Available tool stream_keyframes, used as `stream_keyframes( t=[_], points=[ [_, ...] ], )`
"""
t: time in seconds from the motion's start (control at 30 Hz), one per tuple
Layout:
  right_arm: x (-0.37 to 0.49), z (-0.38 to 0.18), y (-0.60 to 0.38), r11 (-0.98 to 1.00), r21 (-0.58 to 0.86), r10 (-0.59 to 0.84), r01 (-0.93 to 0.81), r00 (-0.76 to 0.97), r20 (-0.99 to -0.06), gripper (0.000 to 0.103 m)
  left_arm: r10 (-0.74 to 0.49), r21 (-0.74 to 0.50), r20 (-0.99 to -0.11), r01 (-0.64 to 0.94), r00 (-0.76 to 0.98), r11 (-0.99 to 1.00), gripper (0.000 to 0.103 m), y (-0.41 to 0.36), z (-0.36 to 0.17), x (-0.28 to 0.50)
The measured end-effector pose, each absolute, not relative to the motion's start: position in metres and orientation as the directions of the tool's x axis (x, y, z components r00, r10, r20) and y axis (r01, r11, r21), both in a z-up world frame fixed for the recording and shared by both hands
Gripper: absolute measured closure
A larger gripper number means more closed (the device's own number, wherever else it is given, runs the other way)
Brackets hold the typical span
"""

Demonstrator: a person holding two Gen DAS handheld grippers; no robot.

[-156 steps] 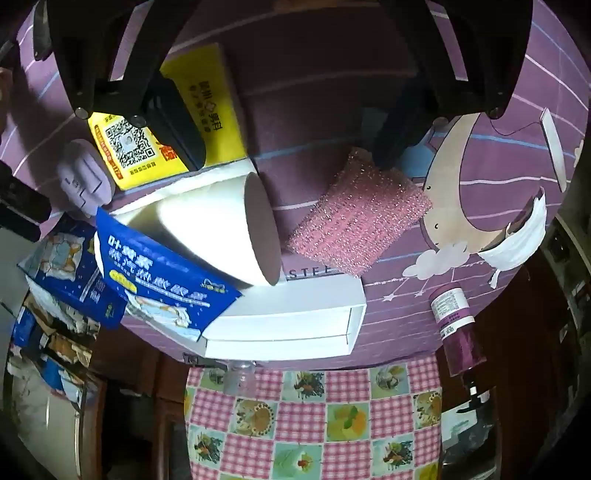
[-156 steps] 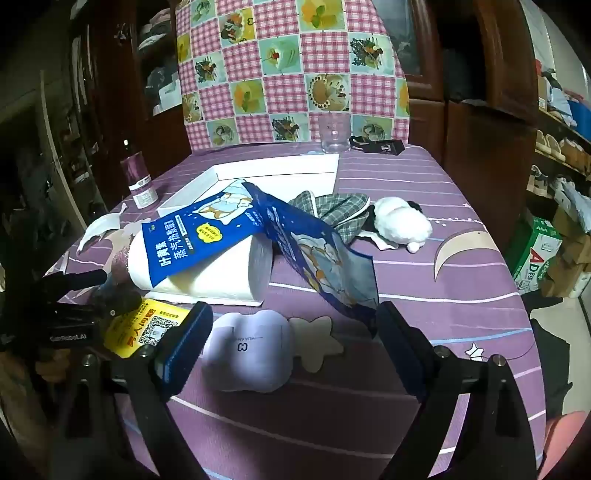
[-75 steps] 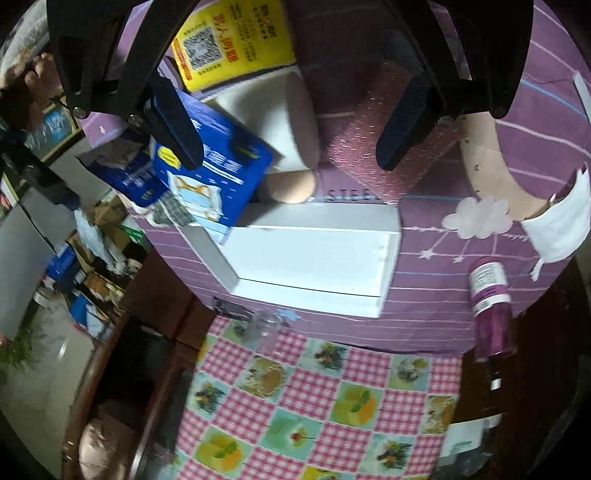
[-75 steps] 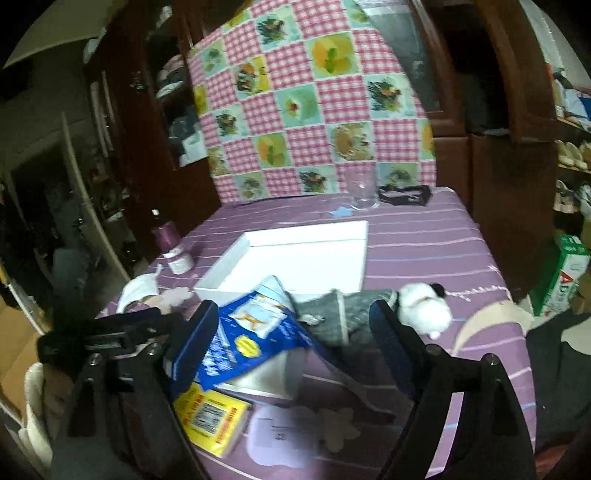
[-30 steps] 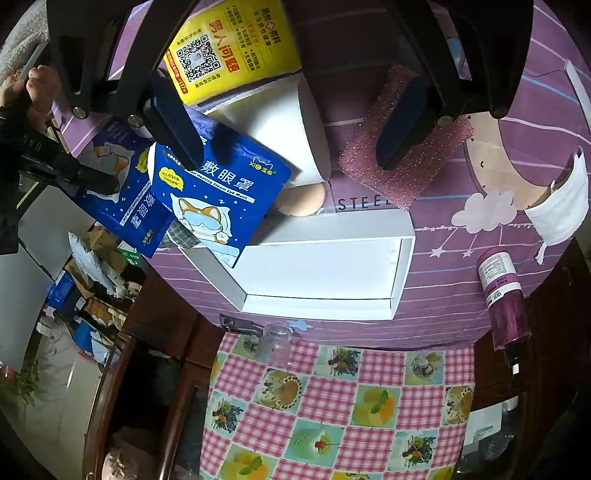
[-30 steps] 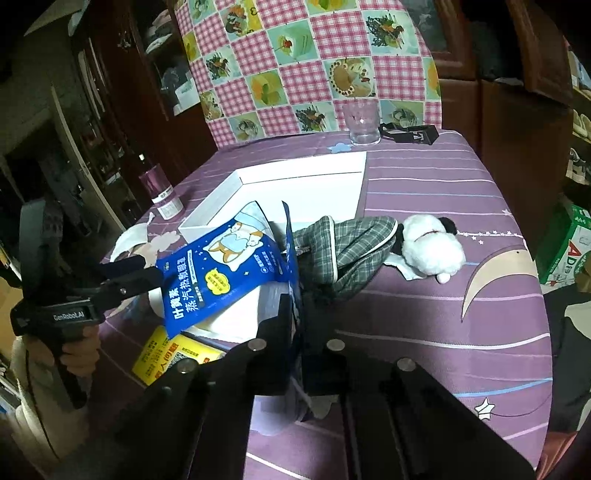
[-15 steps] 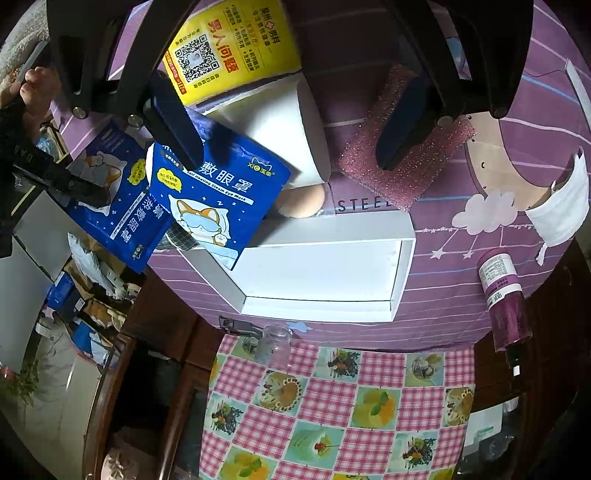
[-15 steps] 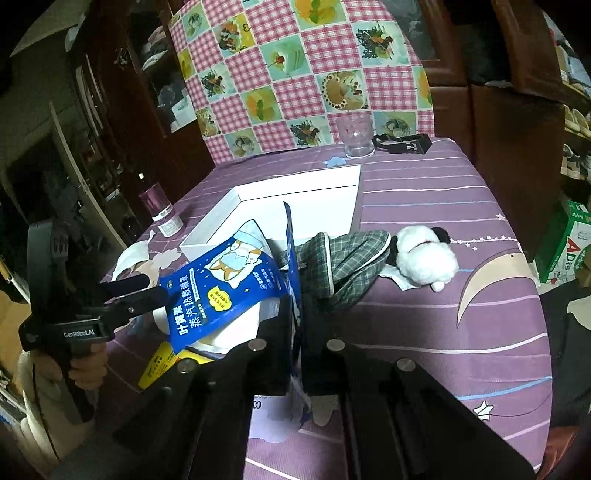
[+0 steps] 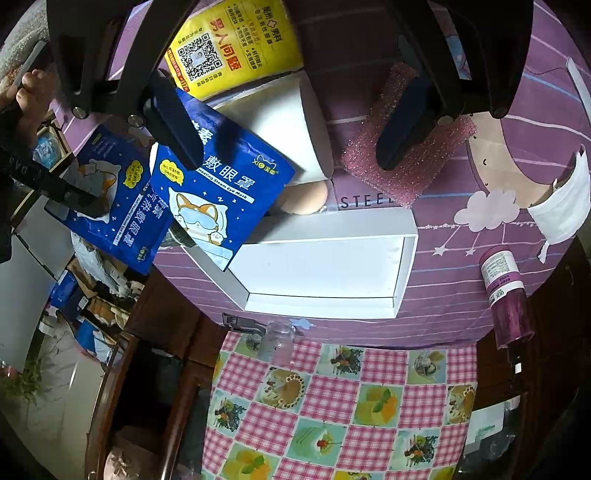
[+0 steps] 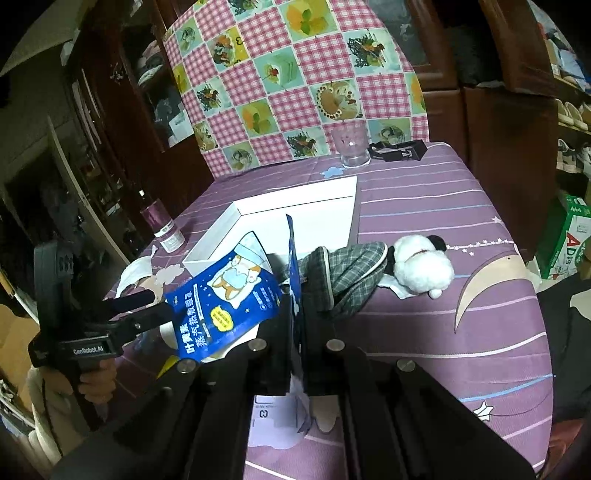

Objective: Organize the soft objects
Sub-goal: 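Close the right gripper on the edge of a standing blue packet, then lift the blue packet with the right gripper and pull it clear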

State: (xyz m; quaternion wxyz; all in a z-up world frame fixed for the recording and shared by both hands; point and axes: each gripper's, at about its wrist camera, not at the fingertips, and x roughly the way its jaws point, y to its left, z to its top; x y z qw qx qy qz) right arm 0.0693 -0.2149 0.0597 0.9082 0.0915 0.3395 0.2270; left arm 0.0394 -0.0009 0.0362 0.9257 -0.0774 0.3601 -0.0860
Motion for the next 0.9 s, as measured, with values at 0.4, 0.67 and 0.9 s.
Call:
stream_keyframes(
  t=[0.4,0.67,0.9],
  points=[
    [0.065,0.105,-0.200,0.936,0.206,0.352,-0.287,0.710,-0.610,0.098,-0.209,-0.210,-0.624,0.095,0.753,0.973,0.008,0.001,0.040,0.037],
    [0.076,0.135,-0.185,0.942,0.216,0.335,-0.255,0.726,-0.600,0.098,-0.167,-0.198,-0.597,0.057,0.785,0.979,0.008,0.008,0.045,0.035],
    [0.097,0.128,-0.166,0.921,0.284,0.386,-0.265,0.714,-0.584,0.098,-0.189,-0.244,-0.578,0.053,0.794,0.968,0.007,0.017,0.046,0.035]
  ],
)
